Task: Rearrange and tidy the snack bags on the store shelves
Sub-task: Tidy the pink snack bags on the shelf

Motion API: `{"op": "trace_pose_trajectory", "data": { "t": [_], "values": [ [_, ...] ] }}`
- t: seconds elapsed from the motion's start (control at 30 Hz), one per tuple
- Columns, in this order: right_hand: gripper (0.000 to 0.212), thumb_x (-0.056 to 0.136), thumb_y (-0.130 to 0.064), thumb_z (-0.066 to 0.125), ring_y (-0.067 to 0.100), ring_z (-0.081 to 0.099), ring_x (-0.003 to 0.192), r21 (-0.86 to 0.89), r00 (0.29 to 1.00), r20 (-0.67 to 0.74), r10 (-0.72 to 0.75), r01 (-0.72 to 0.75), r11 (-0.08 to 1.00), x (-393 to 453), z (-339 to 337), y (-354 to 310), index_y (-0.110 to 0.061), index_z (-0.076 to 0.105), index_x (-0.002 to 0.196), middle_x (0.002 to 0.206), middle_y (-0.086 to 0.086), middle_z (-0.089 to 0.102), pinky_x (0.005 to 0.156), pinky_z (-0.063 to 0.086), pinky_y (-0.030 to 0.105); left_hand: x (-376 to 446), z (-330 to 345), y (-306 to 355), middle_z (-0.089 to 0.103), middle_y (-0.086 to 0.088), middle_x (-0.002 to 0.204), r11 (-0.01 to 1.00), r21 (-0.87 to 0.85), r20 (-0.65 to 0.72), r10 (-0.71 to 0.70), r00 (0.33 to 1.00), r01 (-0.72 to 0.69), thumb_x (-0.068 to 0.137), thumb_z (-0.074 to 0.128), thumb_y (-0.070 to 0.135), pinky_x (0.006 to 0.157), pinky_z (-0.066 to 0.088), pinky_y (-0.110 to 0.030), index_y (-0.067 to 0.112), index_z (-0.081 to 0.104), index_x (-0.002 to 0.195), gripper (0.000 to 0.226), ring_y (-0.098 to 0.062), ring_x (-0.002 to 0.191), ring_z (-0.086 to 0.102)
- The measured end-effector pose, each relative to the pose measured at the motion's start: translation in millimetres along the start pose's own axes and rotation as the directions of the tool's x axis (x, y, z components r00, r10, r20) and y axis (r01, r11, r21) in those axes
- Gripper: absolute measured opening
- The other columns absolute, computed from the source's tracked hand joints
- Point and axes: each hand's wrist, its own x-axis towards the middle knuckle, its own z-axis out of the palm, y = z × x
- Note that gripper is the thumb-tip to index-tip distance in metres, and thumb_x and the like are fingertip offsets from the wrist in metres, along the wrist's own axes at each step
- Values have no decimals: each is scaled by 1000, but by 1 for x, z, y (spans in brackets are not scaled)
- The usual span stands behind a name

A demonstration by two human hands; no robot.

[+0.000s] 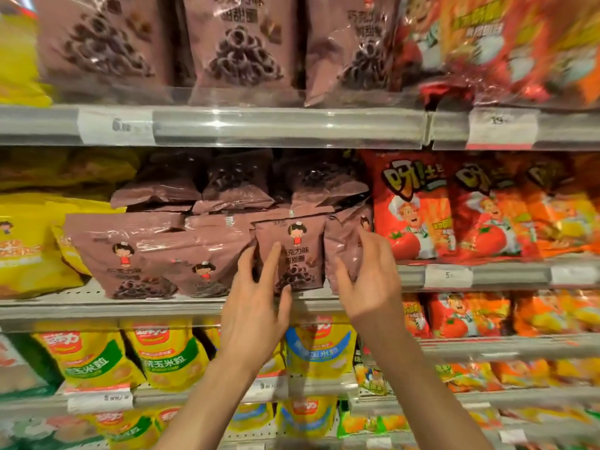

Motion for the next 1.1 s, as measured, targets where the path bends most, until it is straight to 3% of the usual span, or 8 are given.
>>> {"op": "trace_pose_trajectory", "data": {
  "t": [0.1, 0.2, 0.33, 0.47, 0.6, 0.87, 1.0, 1.1],
  "values": [
    [72, 96, -24, 68, 38, 42, 143, -120, 991, 29, 133, -128, 984, 5, 23, -10, 1, 36, 156, 156, 22, 41, 119, 35, 44, 6, 8, 3, 25, -18, 160, 998, 62, 0, -14, 1000, 14, 96, 64, 37, 74, 61, -45, 33, 21, 161, 79, -40, 115, 63],
    [77, 93, -26, 72, 43, 40, 143, -207, 988, -35, 153, -157, 966, 3, 36, -12, 2, 35, 155, 158, 27, 37, 119, 37, 51, 12, 12, -1, 23, -19, 163, 994, 108, -10, -15, 1000, 16, 97, 61, 40, 69, 61, -43, 33, 15, 163, 80, -39, 108, 66],
    [75, 90, -15, 73, 38, 36, 149, -122, 989, -101, 110, -122, 985, 0, 43, -7, 0, 36, 153, 161, 22, 38, 122, 34, 50, 17, 15, -8, 29, -23, 159, 993, 116, -17, 24, 1000, -22, 96, 65, 39, 66, 60, -43, 29, 20, 162, 81, -40, 100, 68],
    [73, 85, -9, 76, 35, 48, 137, -94, 986, -152, 67, -82, 992, 1, 45, -1, -4, 43, 150, 149, 17, 50, 115, 43, 49, 22, 17, -11, 28, -23, 159, 995, 94, -3, 27, 1000, -27, 95, 66, 41, 64, 59, -42, 30, 18, 163, 84, -41, 103, 68],
    [63, 90, -15, 71, 36, 52, 124, -72, 982, -189, 24, -39, 997, 2, 44, 2, -4, 49, 148, 138, 18, 53, 105, 47, 47, 25, 15, -16, 30, -24, 158, 995, 85, 5, 51, 999, -51, 94, 68, 39, 63, 60, -44, 31, 19, 162, 85, -42, 104, 68],
    [65, 83, -18, 81, 39, 55, 105, -204, 984, -170, 50, -84, 975, 8, 50, 2, -2, 56, 141, 118, 21, 56, 87, 54, 52, 27, 13, -23, 36, -22, 156, 988, 113, -12, 109, 994, -107, 93, 68, 41, 60, 60, -44, 33, 13, 163, 89, -40, 107, 68],
    [66, 88, -29, 72, 37, 53, 111, -147, 990, -143, 8, -29, 989, 5, 39, 8, -2, 52, 145, 124, 22, 54, 92, 52, 50, 25, 12, -28, 29, -15, 158, 988, 57, 53, 142, 988, -145, 98, 60, 41, 71, 61, -45, 37, 2, 163, 87, -37, 116, 63],
    [57, 90, -23, 74, 32, 54, 118, -88, 987, -158, -34, 20, 996, -3, 31, 0, -4, 56, 141, 129, 17, 56, 100, 50, 47, 25, 4, -38, 30, -11, 160, 985, -30, 83, 172, 982, -170, 102, 56, 39, 82, 58, -47, 39, 4, 163, 80, -37, 114, 64]
  ]
}}
